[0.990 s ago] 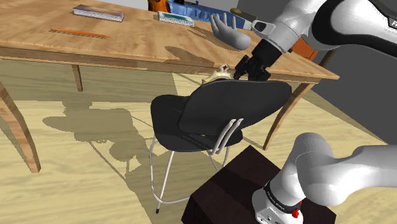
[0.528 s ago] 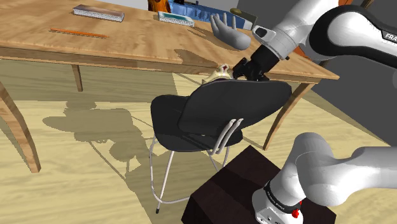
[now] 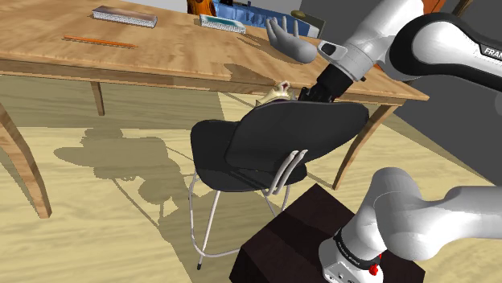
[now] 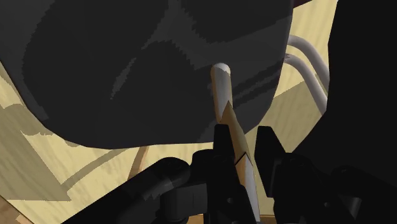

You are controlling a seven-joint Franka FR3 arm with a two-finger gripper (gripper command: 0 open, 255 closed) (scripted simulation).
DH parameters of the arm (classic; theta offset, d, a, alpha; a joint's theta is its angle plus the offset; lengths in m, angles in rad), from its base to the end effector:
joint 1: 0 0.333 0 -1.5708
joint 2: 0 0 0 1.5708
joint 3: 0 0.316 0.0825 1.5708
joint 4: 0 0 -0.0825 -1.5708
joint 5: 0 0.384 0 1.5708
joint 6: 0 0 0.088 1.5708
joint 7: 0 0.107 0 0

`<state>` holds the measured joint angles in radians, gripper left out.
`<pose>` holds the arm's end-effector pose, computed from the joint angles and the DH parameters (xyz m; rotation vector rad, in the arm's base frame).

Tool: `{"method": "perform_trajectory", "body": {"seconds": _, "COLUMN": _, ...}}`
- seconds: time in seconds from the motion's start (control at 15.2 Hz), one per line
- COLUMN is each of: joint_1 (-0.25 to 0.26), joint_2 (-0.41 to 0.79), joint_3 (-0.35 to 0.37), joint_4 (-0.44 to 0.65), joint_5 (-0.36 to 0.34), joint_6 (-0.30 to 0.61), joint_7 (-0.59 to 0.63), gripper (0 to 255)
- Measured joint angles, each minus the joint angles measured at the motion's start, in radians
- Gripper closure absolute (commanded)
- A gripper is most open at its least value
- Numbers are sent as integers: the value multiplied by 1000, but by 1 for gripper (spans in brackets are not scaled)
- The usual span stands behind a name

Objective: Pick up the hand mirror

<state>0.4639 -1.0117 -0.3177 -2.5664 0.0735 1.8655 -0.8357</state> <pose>0.2860 0.0237 0.5707 -2.4422 -1.4581 -0.5281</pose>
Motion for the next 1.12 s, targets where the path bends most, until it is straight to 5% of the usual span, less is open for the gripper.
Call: {"method": "perform_trajectory", "body": {"seconds": 1.12, "joint_1": 28, "joint_2": 62, "joint_3": 23, "joint_4": 179, "joint_5": 19, "joint_6": -115, "joint_7": 38, "gripper": 255}}
